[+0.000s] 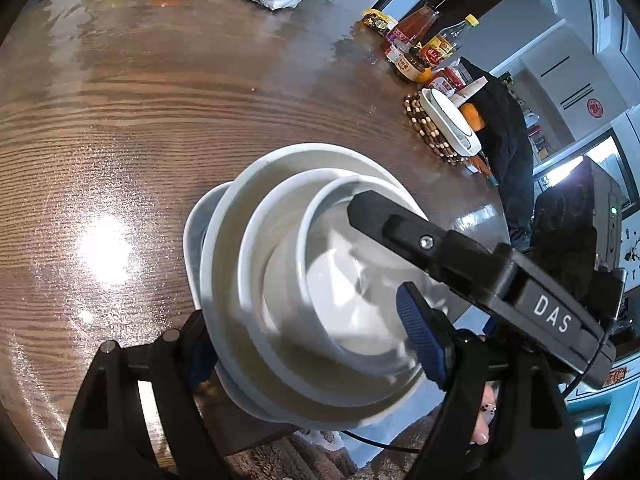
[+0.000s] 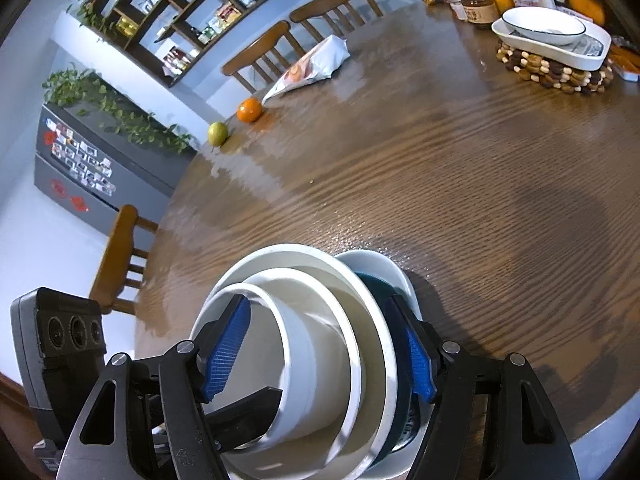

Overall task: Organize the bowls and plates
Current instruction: 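Lower the dish stack onto the table and open both grippers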

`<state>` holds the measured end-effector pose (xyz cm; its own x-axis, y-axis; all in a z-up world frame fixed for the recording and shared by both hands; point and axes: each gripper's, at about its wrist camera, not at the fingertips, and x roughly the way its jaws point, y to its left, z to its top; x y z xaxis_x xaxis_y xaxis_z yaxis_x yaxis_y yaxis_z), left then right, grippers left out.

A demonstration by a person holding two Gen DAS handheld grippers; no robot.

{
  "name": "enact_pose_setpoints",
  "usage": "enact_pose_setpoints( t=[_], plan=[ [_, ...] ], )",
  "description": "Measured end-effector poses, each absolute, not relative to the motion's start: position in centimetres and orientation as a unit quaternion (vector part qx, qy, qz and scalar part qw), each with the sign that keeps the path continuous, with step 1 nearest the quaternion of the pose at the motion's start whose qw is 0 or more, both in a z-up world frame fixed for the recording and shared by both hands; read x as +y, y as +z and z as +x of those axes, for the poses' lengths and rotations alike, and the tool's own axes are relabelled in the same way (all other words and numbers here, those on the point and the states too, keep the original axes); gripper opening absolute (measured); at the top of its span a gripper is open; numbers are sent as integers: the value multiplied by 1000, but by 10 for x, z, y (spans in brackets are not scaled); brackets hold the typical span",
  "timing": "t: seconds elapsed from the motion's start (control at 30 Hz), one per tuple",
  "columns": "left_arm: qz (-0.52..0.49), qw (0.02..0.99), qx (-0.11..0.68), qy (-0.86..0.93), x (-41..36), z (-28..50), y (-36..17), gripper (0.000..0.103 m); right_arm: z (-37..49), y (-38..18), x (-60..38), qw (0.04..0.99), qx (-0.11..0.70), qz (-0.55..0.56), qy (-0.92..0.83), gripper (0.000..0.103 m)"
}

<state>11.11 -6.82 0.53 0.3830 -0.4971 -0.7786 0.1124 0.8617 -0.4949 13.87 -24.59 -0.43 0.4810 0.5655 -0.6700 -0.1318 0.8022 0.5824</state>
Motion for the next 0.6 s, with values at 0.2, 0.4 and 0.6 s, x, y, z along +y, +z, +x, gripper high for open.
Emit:
enact_pose_setpoints(
  t=[0.2,0.4,0.6],
  plan=[
    [-176,817,515,-188,-69,106,10,81,136,-3,-247,831,464,228,206,72],
    [-170,823,508,-187,-69,100,15,83,134,-3,-247,837,458,222,199,72],
    [-162,835,493,-183,-67,93,22,84,128,1,-249,847,447,215,192,72]
  ],
)
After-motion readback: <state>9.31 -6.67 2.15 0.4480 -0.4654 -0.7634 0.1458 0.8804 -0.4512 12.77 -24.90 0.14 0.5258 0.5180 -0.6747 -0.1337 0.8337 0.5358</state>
